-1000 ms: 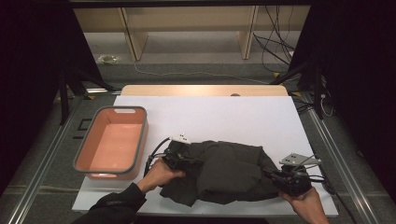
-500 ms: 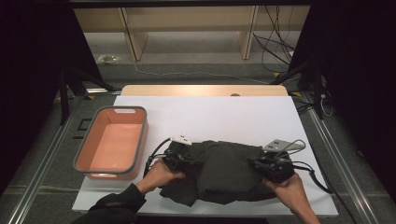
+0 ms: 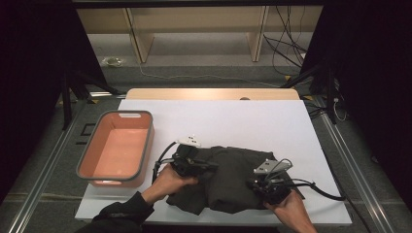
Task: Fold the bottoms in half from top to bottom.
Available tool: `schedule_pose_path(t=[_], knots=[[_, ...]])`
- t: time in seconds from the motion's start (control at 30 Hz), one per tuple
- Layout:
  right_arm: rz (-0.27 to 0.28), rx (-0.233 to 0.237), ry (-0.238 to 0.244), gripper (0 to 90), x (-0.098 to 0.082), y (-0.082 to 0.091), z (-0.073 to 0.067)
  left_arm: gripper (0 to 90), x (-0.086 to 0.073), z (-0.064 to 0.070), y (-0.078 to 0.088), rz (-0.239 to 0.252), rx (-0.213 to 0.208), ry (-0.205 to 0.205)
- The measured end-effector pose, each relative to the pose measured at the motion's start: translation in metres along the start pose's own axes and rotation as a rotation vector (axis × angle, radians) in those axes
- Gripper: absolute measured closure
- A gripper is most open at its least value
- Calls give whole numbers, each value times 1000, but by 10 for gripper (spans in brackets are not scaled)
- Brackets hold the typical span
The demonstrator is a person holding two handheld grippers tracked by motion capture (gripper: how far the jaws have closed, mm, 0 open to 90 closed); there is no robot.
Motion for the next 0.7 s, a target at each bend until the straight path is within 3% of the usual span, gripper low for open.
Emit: schedule_pose_path(t=[0.07,0.17,0.27,0.37,0.5,0.7], knots=[[-14,-9,10,900,-2,-3,0,881,-3,7,-6,-23,-29,-15],[-39,-29,27,900,-7,-9,-1,887,-12,14,-16,-95,-65,-43],[-64,-38,30,900,-12,-14,-1,889,-24,14,-25,-149,-70,-53],[-89,-52,44,900,-16,-19,-2,890,-36,13,-36,-220,-44,-67],[-113,-64,61,900,-20,-26,-4,891,-43,9,-41,-235,-57,-45],[-111,-63,51,892,-20,-26,-4,887,-37,13,-36,-217,-35,-61]])
Point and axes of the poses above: each handheld gripper's, and its own axes: y roughly backward along the jaws, x roughly out of its top, z roughly to its right, the point moved 3 cm from there along -y, roughly forward along the jaws, and after that the axes turned 15 degrees about -y, right-handed, at the moved point
